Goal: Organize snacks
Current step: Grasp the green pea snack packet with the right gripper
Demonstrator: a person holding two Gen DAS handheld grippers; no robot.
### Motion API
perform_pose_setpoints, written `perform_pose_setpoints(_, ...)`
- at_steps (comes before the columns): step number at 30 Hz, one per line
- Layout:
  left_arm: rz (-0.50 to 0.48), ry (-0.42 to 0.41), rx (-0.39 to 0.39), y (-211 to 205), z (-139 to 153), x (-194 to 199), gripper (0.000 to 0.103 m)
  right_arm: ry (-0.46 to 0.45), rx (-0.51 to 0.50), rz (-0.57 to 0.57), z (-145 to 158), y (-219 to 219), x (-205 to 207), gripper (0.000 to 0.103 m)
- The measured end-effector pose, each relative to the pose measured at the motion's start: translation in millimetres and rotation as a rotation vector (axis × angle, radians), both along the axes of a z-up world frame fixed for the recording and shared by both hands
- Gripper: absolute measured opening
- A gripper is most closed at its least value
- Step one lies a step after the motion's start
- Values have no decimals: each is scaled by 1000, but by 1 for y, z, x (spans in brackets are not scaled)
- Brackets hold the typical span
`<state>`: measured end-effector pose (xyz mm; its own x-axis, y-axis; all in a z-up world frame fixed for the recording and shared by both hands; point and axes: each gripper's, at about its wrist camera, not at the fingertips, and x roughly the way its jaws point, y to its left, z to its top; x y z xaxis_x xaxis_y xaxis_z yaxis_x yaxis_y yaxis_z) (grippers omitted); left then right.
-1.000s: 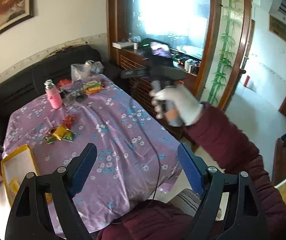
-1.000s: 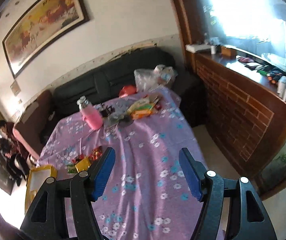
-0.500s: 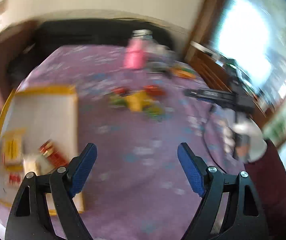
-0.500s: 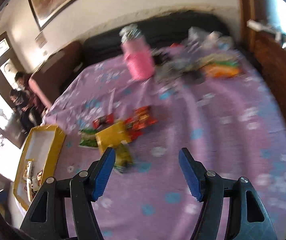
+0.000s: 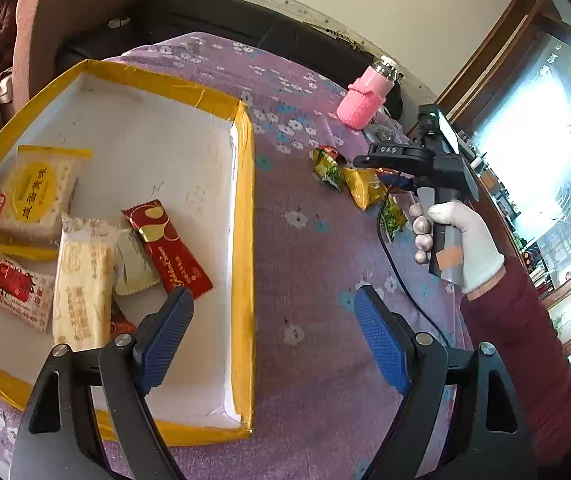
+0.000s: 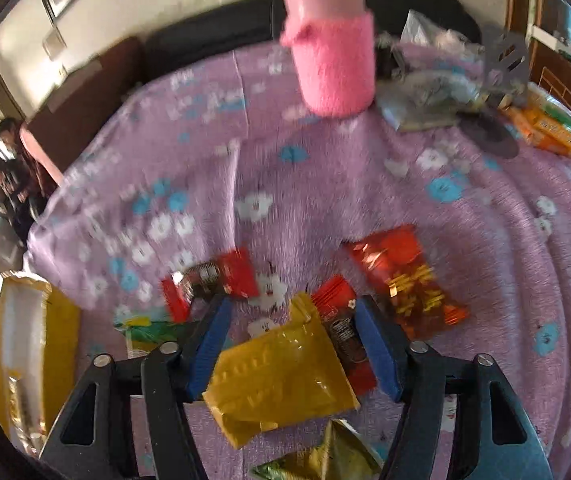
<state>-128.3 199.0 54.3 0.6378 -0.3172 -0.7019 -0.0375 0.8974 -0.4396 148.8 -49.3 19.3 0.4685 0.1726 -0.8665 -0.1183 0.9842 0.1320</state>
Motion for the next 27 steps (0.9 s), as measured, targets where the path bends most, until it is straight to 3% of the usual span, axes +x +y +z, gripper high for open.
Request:
perform_pose_setpoints(1,-1,0,-1,0,0,1,83,-5,-30,31,-1,5,-4,48)
perform_pose_setpoints(4,2,1,-5,1,0,1,83,-2,-83,169,-2,24,-28,36)
perform_pose_setpoints(8,-6,-5,-7,-5,0,1,83,40,-98,360,-5,43,-82,36)
perform_pose_setpoints(11,-21,-8,-6,-12,1,-3,83,49,51,460,10,38,-115,33)
perform_pose_setpoints(13,-27,-10,0,-16,1,-6,83,-16,140,384,29,10,-122,44)
perform_pose_setpoints(15,-35,-7,2,-21,2,-8,83,-91,162,271,42,-21,-124,55)
perform_pose_setpoints(18,-51,1,6,-31,0,-7,83,-112,167,149,40,-58,-124,57)
perform_pose_setpoints(21,-58,0,37,-44,0,-6,83,-80,160,133,25,-66,-120,57)
perform_pose_setpoints(24,-96,23,6,-57,-1,-3,83,-49,164,158,9,-58,-122,57)
perform_pose_setpoints(27,-123,23,47,-72,2,-4,83,-48,142,186,-4,-45,-123,57)
